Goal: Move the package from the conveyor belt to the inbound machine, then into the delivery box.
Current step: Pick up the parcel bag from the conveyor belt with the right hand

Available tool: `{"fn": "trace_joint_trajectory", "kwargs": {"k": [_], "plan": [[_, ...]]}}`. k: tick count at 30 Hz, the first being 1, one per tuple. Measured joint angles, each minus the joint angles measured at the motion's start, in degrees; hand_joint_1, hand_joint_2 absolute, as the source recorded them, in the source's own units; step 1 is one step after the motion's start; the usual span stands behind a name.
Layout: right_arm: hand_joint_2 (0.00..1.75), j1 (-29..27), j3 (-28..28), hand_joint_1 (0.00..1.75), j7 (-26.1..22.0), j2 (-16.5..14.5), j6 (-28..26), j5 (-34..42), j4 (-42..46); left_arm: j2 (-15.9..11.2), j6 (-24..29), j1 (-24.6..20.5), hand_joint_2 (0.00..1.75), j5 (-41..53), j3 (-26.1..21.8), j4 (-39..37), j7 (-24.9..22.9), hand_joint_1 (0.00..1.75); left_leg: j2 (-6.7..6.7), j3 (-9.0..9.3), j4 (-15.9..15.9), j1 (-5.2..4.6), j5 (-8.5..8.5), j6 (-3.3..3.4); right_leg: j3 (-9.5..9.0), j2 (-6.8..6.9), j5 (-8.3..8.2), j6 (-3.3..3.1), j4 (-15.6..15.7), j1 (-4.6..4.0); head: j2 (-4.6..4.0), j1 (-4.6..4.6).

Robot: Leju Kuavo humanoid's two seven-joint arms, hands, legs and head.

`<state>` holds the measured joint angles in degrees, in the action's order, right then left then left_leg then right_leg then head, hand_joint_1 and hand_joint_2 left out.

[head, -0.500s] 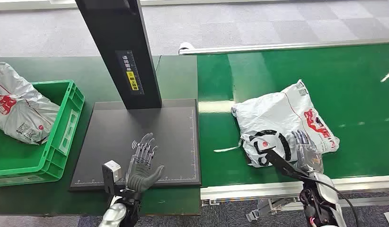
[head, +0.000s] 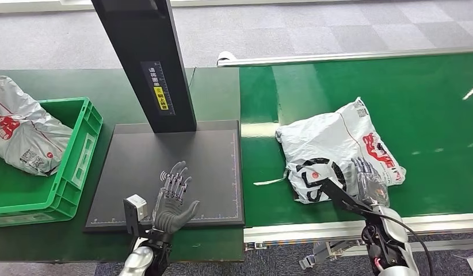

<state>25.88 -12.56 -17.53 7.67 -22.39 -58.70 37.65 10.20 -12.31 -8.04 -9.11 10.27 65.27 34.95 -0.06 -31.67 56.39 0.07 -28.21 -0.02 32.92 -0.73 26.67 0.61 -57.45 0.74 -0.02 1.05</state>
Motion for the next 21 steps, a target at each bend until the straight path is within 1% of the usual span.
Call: {"fn": "trace_joint_trajectory", "kwargs": {"k": [6, 10, 14, 16, 19, 20, 21], "plan": [[1.75, 4.6, 0.7, 0.0, -0.4, -0.9, 0.3, 0.1, -5.8, -0.1, 0.2, -0.1, 1.75, -0.5, 0.8, -0.3, 0.0, 0.0, 0.0, 0.0, 0.0, 0.0, 0.01, 0.0, -0.01, 0.0, 0.0, 0.0, 0.0, 0.0, 0.0, 0.0], [1.75, 6.9, 1.6, 0.0, -0.7, -2.3, 0.7, -0.2, -8.7, -0.1, 0.3, -0.2, 1.75, -0.5, 1.2, -0.3, 0.0, 0.0, 0.0, 0.0, 0.0, 0.0, 0.01, 0.0, 0.0, 0.0, 0.0, 0.0, 0.0, 0.0, 0.0, 0.01], [1.75, 8.6, 2.6, 0.0, 0.3, -3.4, 1.0, -0.6, -11.2, -0.1, 0.3, -0.1, 1.75, -0.6, 1.4, -0.3, -0.1, 0.0, -0.02, -0.01, 0.0, 0.01, 0.01, 0.0, 0.0, 0.0, 0.0, 0.0, 0.0, 0.0, 0.0, 0.01], [1.75, 9.5, 2.7, 0.0, 0.5, -3.6, 1.8, 0.2, -12.2, -0.1, 0.3, -0.1, 1.75, -0.7, 1.6, -0.3, -0.2, 0.0, -0.02, 0.0, 0.0, 0.01, 0.01, 0.0, 0.0, 0.0, 0.0, 0.0, 0.0, 0.0, 0.0, 0.01], [1.75, 10.5, 2.4, 0.0, -0.8, -3.4, 4.3, 3.4, -13.5, -0.3, 0.0, -0.1, 1.75, -1.0, 2.0, -0.3, -0.3, 0.0, -0.01, 0.0, 0.0, 0.0, 0.01, 0.0, 0.0, 0.0, 0.0, 0.0, 0.0, 0.0, 0.0, 0.0], [1.75, 10.7, 2.0, 0.09, -1.5, -3.4, 5.2, 4.7, -13.9, -0.3, 0.0, -0.1, 1.75, -1.0, 2.2, -0.3, -0.3, 0.0, -0.02, 0.01, 0.0, 0.0, 0.01, 0.0, 0.0, 0.0, 0.0, 0.0, 0.0, 0.01, 0.0, 0.0], [1.75, 10.8, 1.6, 0.51, -2.1, -3.4, 6.0, 5.9, -14.2, -0.4, 0.0, -0.1, 1.75, -1.0, 2.4, -0.4, -0.3, 0.0, -0.02, 0.0, 0.0, 0.0, 0.01, 0.0, 0.0, 0.01, 0.0, 0.0, 0.0, 0.01, 0.0, 0.0]]}}
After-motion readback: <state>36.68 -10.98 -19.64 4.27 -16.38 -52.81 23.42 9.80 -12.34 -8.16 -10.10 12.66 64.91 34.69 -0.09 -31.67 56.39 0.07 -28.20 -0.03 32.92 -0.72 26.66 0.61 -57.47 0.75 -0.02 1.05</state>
